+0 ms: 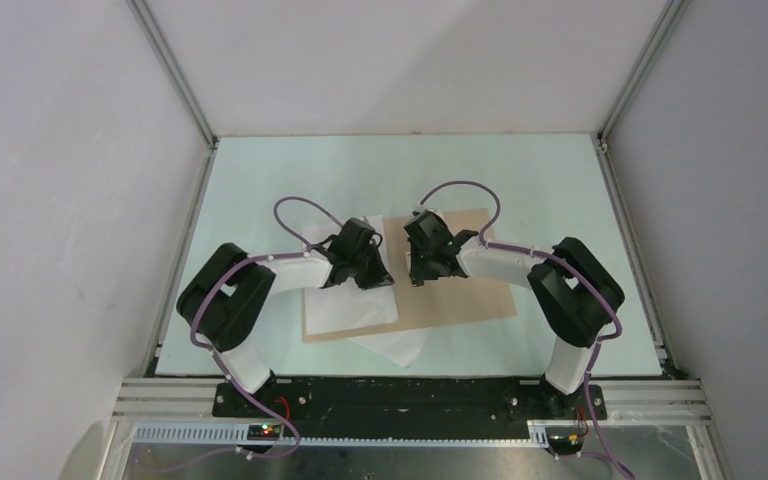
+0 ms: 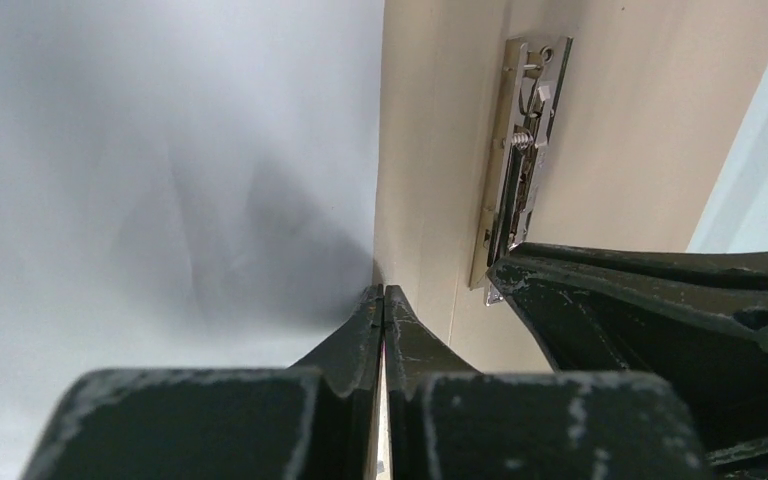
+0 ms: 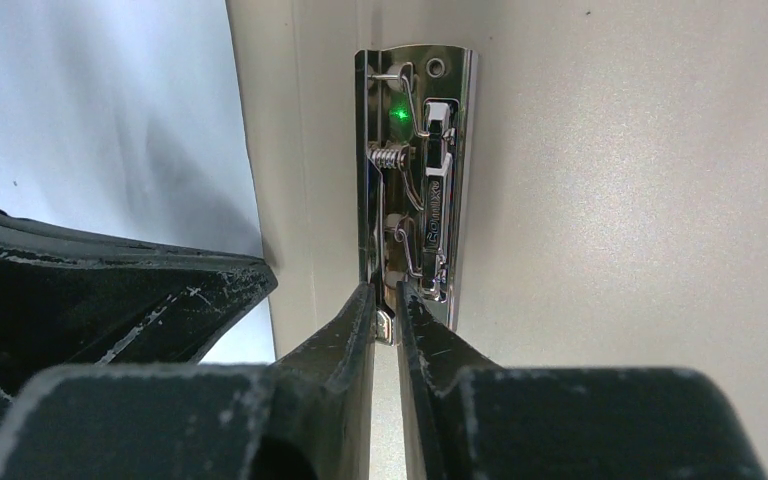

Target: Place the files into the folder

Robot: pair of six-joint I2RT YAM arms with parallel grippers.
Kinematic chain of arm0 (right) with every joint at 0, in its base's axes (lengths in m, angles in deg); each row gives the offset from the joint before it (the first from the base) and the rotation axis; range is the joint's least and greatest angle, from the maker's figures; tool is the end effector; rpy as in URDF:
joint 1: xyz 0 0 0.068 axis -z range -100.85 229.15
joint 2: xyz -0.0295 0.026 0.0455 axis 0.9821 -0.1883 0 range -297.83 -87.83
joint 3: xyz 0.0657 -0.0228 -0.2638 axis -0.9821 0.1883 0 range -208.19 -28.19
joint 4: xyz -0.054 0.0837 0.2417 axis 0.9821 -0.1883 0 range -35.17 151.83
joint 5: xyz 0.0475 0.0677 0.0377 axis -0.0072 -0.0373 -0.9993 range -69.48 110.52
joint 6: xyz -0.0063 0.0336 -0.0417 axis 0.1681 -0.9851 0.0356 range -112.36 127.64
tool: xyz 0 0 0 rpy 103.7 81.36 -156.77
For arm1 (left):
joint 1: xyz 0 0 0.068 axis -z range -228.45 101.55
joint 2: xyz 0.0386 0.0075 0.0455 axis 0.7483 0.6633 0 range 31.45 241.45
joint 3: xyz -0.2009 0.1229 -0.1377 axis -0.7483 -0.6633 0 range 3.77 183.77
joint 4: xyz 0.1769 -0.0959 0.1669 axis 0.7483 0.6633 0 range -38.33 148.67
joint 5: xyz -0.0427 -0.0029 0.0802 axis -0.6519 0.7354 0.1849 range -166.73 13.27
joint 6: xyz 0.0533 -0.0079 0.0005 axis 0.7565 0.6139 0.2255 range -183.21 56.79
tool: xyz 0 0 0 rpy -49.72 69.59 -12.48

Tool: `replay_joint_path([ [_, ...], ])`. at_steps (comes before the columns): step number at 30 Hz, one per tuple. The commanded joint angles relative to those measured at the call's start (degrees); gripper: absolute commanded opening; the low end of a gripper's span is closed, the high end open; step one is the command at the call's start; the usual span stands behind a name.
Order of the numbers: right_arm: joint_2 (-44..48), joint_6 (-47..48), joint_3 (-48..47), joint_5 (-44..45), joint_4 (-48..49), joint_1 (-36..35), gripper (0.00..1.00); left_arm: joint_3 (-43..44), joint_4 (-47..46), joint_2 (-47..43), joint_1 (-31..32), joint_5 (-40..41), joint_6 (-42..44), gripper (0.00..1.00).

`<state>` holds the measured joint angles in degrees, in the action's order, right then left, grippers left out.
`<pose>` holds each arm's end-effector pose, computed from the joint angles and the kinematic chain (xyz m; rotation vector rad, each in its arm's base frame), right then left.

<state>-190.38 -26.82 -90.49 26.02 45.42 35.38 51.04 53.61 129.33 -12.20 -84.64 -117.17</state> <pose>0.2648 0.2488 0.1673 -0.1740 2.5978 0.3949 0.2588 -0.1958 0.1370 -0.3493 2.6480 -0.7712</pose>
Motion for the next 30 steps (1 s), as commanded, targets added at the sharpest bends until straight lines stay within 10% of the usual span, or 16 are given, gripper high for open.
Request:
replay_joint_path([
  [1, 0.7, 0.5, 0.8, 3.0, 0.3, 1.5, 0.16, -2.6, 4.5, -0.6, 0.4, 0.9, 2.9, 0.03],
  [19, 1.7, 1.1, 0.9, 0.5, 2.1, 2.1, 0.19, -3.2, 6.4, -2.4, 0.7, -0.7, 6.8, 0.04],
  [30, 6.4, 2.7, -0.4, 1.1, -1.4, 1.6, 0.27, 9.5, 8.5, -5.2, 0.1, -1.9, 8.0, 0.28],
])
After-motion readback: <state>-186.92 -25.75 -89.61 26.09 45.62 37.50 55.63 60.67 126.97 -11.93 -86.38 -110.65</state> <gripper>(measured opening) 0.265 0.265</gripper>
